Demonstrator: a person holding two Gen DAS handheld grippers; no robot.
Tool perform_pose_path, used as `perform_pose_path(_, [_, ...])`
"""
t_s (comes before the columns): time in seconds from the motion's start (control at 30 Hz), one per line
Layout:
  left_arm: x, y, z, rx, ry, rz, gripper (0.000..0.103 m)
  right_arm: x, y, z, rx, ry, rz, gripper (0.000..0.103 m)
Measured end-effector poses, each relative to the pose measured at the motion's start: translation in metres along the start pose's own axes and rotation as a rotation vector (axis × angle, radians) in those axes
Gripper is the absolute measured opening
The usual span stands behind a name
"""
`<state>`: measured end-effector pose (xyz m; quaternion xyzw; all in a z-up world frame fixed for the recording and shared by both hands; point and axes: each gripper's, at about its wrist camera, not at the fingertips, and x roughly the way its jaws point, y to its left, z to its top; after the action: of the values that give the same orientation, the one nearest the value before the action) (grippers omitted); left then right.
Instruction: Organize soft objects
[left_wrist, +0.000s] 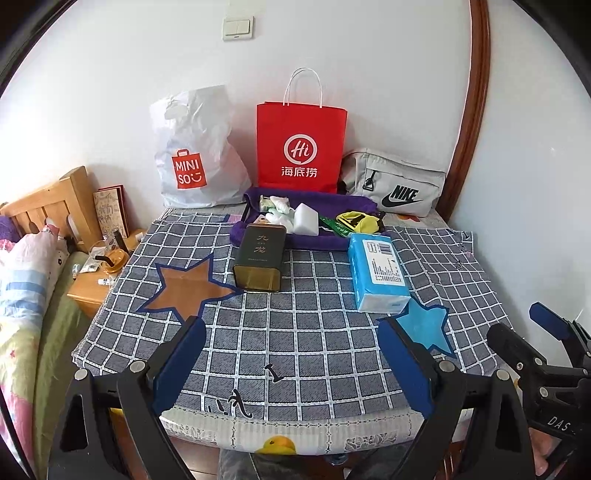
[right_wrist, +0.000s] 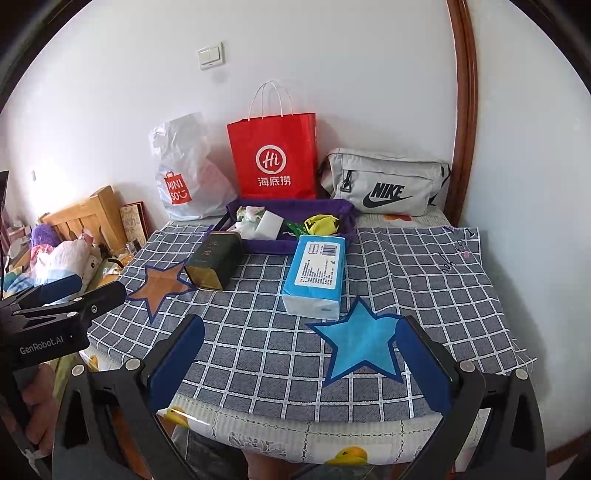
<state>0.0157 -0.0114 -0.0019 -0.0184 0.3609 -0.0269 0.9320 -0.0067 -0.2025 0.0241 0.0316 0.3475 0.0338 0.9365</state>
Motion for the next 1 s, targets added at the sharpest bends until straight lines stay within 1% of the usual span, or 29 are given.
perform_pose_path(0.57, [-0.006, 0.004, -0.004, -0.006, -0.002, -0.006, 0.094, -0.009, 0.005, -0.003, -0.015, -0.011, 0.016, 0.102])
perform_pose_path(0.73, [-0.006, 0.005, -0.005, -0.01, 0.001, -0.007, 0.094, -0.011, 0.004, -0.003, -0.003, -0.012, 0.038, 0.102])
perform_pose_path(1.0, [-0.006, 0.005, -0.006, -0.01, 0.002, -0.006, 0.094, -0.011, 0.002, -0.004, 0.006, -0.006, 0.033, 0.102])
